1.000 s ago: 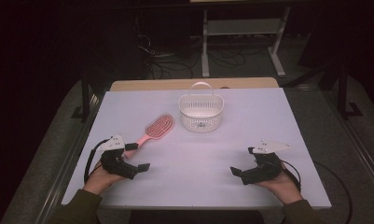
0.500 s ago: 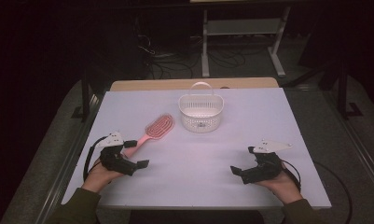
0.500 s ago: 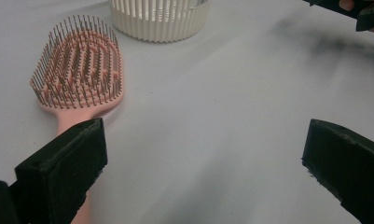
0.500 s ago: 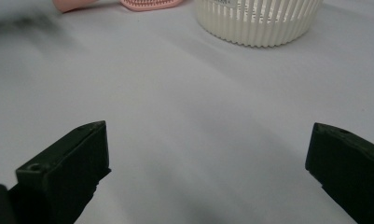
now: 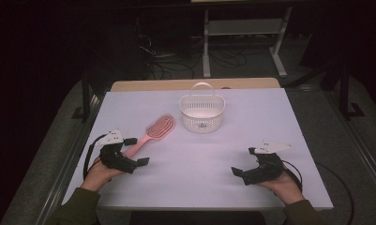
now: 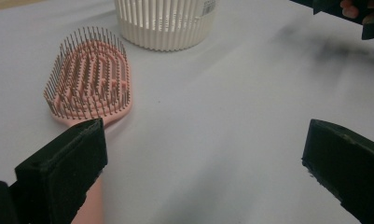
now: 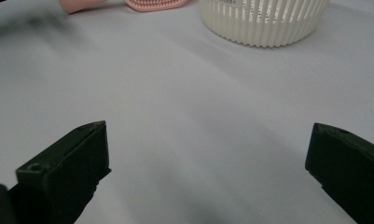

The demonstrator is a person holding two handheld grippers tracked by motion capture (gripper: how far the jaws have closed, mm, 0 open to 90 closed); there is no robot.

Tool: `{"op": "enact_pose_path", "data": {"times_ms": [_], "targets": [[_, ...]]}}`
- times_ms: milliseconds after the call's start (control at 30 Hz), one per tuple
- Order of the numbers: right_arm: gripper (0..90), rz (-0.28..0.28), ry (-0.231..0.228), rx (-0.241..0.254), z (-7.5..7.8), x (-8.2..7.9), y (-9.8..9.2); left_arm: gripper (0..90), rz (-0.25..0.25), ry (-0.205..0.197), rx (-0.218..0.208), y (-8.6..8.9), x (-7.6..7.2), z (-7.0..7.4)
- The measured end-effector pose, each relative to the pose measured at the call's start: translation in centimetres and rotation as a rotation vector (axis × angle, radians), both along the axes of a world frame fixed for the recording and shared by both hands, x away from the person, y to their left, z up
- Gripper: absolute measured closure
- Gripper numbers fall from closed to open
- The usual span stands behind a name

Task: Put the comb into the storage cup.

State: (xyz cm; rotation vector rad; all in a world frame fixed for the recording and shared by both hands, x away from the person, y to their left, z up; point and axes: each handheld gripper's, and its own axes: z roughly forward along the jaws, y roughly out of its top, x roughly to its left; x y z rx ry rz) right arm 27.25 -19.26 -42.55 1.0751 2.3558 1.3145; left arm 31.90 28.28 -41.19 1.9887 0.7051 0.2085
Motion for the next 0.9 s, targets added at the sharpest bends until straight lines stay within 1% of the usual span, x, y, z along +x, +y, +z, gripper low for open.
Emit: {"op": "enact_pose_path", "data": {"times_ms": [67, 133, 167, 567, 667, 900], "targets": [[0.0, 0.0, -0.003, -0.003, 0.0, 0.0, 0.1, 0.0, 0.007, -0.001, -0.009, 0.1, 0.2, 0.0], [0.0, 0.002, -0.005, -0.007, 0.0, 0.0, 0.1, 0.0, 0.01, -0.005, -0.004, 0.1, 0.3, 0.1], [0.0, -0.001, -0.004, -0.005, 0.0, -0.1, 0.1, 0.0, 0.015, -0.007, -0.011, 0.2, 0.5, 0.2], [0.0, 0.001, 0.002, 0.001, -0.1, 0.0, 0.0, 0.0, 0.028, -0.028, -0.009, 0.2, 1.7, 1.0], [0.0, 0.0, 0.002, 0.003, 0.0, 0.0, 0.0, 0.0, 0.03, -0.033, -0.005, 0.2, 2.0, 1.2], [0.0, -0.001, -0.001, 0.002, -0.1, 0.0, -0.1, 0.0, 0.035, -0.041, -0.011, 0.1, 2.3, 1.5]]}}
